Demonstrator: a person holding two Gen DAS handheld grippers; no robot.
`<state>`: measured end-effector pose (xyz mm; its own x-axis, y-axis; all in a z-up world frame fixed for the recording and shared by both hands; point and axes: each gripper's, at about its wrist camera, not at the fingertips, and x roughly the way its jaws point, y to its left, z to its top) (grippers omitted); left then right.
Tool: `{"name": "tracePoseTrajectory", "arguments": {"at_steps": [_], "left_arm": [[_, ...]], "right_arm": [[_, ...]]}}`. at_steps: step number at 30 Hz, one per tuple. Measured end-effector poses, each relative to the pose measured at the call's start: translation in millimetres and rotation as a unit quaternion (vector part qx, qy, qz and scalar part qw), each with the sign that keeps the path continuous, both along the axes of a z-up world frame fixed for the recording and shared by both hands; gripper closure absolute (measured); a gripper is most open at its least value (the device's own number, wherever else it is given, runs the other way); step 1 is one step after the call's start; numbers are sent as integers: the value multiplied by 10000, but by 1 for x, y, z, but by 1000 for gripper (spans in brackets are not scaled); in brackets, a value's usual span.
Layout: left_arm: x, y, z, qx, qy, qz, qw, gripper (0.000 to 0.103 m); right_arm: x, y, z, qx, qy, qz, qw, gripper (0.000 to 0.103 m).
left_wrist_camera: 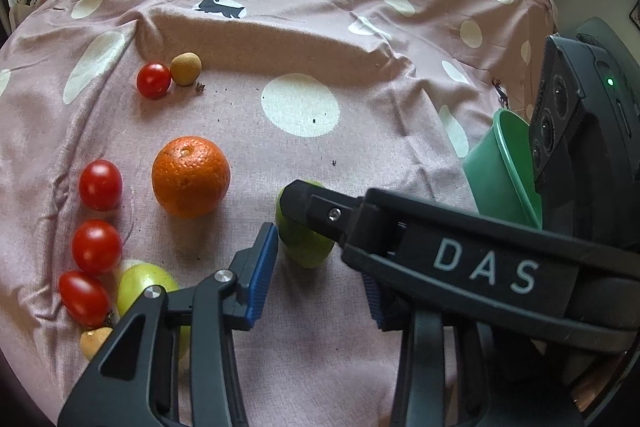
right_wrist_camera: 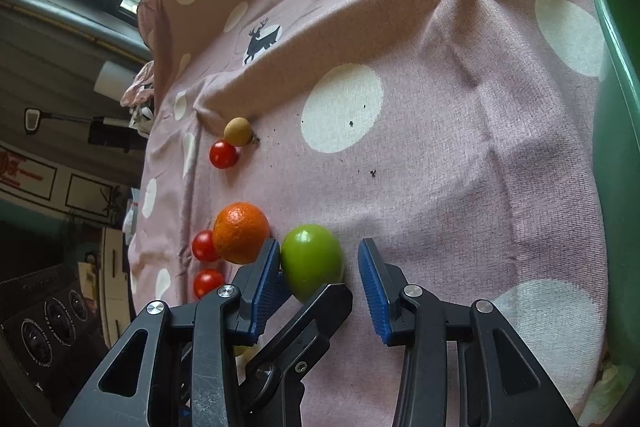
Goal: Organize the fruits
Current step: 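Return the right gripper to the fruits and close on the green lime, then lift the green lime with the right gripper and carry it over the bowl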
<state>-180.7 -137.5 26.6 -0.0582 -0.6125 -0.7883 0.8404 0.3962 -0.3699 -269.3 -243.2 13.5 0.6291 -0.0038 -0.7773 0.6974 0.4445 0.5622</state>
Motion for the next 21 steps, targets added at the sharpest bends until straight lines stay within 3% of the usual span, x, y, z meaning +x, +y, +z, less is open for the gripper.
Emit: {"name": "tracePoseTrajectory", "arguments": {"at_steps": [5, 21], "left_arm": [[-2, -2, -2, 4, -10, -20, 10000, 70], [-4, 3, 8, -101, -283, -25, 9995, 72]], "right_arm": [[1, 0, -2, 34, 3, 27, 10000, 65], [-3, 6, 3, -17, -94, 32, 9999, 65]]}}
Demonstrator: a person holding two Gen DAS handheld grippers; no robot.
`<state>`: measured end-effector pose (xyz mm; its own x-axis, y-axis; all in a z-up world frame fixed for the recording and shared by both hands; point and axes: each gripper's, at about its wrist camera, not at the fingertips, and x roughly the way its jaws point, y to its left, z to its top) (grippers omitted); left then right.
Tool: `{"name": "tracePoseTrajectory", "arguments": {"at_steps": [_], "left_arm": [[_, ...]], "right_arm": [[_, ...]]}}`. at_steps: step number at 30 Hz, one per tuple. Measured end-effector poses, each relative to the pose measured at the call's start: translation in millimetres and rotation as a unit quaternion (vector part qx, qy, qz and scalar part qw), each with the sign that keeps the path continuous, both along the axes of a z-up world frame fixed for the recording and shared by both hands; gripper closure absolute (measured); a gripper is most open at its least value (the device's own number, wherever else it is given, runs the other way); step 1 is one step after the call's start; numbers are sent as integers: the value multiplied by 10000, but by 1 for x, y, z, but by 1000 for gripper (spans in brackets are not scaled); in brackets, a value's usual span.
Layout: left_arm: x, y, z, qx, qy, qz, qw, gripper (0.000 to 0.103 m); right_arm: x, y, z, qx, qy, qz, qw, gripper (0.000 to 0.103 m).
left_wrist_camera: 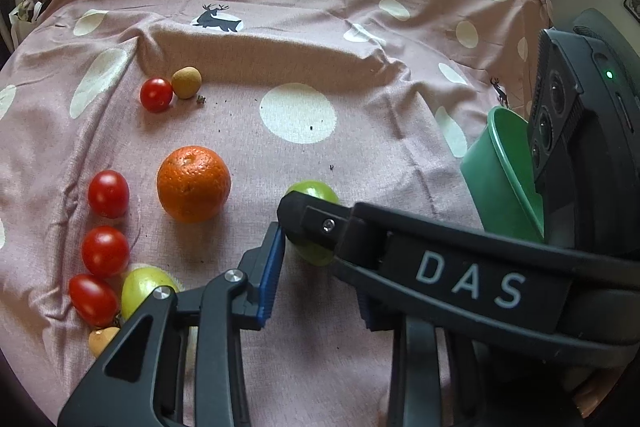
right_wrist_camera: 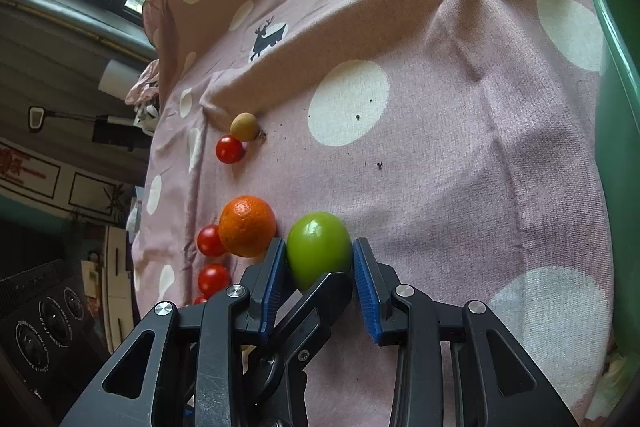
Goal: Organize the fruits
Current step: 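Lift the green lime with the right gripper and carry it over the bowl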
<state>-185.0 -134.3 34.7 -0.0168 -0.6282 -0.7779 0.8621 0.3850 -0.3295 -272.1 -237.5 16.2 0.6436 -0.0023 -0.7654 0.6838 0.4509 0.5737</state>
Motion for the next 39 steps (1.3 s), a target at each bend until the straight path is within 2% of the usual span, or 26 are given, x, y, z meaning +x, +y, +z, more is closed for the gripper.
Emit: {"name": "tracePoseTrajectory", "arguments": {"at_steps": [17, 31, 39], "left_arm": [[-9, 17, 27, -413, -443, -5, 9982, 72], [-23, 40, 65, -970, -939, 76, 9908, 72], [-28, 47, 75, -1122, -1043, 85, 9882, 72]], "right_arm": [[-2, 21, 32, -634, -252, 107, 9976, 65], [-13, 40, 71, -1153, -751, 111, 9904, 65], [-15, 49, 84, -1347, -873, 109, 9870, 65]]}}
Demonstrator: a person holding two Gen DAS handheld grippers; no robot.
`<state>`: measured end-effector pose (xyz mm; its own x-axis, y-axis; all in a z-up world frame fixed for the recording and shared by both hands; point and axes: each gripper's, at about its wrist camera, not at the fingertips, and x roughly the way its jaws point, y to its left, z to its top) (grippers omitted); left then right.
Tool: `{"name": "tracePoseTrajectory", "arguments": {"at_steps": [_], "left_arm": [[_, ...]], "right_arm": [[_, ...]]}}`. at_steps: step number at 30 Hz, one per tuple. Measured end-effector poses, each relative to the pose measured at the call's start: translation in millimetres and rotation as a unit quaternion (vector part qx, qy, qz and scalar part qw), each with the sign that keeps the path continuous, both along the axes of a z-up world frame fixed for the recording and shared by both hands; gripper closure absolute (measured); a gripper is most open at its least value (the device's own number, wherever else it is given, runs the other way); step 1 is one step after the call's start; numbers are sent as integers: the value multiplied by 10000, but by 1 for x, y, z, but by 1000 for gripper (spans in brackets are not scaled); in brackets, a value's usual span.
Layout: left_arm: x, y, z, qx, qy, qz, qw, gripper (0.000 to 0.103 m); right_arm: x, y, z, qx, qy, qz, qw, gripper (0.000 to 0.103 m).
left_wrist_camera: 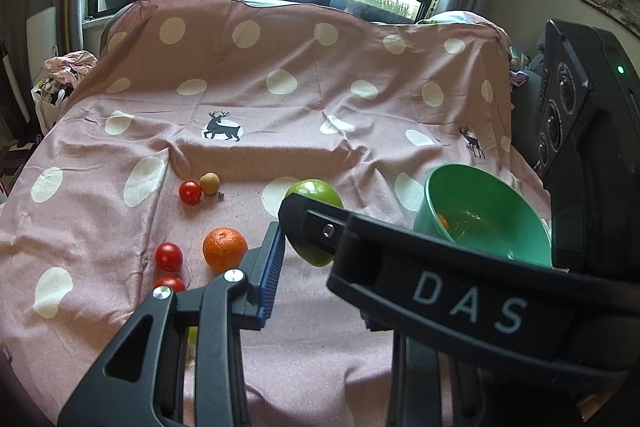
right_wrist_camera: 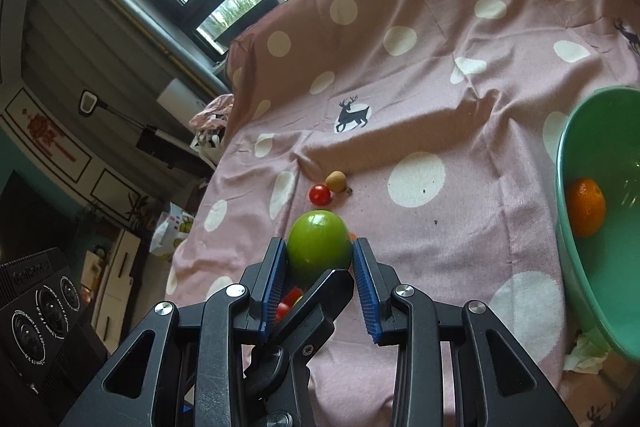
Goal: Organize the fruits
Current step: 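Lift the green lime with the right gripper and carry it over the bowl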
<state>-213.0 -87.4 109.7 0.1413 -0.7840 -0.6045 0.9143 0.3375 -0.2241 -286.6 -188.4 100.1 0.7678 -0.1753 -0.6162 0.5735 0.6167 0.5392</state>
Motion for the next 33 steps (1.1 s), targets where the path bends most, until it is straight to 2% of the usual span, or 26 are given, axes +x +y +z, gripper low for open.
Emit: {"name": "tracePoseTrajectory", "arguments": {"at_steps": [19, 33], "left_arm": [[-25, 7, 26, -363, -382, -76, 9986, 72], [-60, -20, 38, -414, -733, -520, 9951, 72]], "right_arm": [[-20, 9, 24, -393, -350, -27, 9986, 65], [-60, -7, 35, -535, -688, -375, 9955, 65]]}}
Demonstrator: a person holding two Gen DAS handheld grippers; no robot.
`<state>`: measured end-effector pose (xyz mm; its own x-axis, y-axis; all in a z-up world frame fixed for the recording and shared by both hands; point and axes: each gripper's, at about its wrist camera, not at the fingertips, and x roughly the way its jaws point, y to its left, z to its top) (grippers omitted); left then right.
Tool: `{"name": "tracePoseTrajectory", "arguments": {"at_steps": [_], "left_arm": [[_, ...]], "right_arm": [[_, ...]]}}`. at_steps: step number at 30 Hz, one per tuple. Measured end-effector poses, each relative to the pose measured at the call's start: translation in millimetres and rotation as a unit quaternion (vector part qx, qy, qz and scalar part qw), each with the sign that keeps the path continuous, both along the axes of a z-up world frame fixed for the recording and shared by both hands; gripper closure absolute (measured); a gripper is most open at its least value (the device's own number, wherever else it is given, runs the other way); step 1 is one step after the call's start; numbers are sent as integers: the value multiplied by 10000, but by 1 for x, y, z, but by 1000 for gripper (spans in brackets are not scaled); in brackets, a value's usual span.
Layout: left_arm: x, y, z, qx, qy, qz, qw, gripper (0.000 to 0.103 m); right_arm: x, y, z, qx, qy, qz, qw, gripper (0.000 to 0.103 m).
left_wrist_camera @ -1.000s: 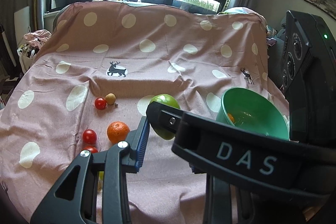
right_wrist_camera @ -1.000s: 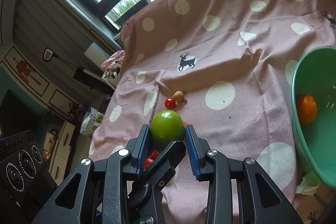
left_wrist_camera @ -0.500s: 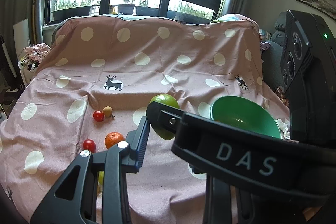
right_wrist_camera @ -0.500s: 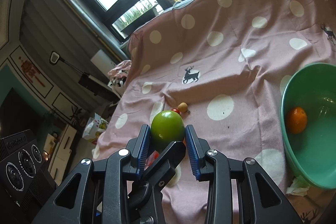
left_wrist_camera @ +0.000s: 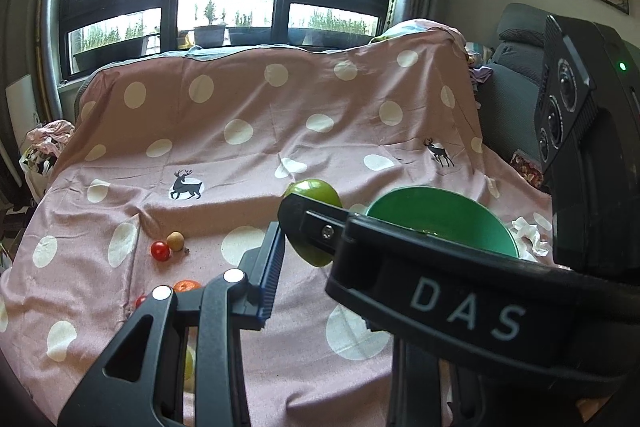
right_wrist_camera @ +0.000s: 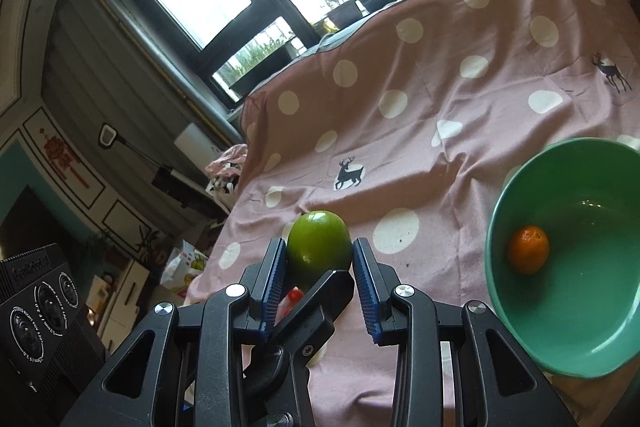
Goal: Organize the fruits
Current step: 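Lift the green lime with the right gripper and carry it over the bowl, then lower the lime into the bowl and open the right gripper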
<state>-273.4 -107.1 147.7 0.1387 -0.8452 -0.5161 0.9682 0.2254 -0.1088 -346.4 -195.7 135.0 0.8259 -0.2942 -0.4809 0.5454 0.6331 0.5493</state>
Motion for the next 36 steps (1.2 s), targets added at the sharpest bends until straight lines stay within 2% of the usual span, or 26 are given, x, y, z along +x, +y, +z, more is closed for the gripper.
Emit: {"name": "tracePoseTrajectory", "arguments": {"at_steps": [16, 23, 36], "left_arm": [[-53, -51, -5, 167, -75, -912, 9957, 72], [-75, -76, -14, 350, 16, -1324, 9906, 72], [-94, -105, -35, 724, 398, -1881, 9787, 72]], "right_arm": [[-67, -34, -6, 181, -177, -875, 9958, 65], [-94, -49, -14, 317, -120, -1294, 9910, 65], [-123, -65, -32, 664, 267, -1882, 9795, 65]]}}
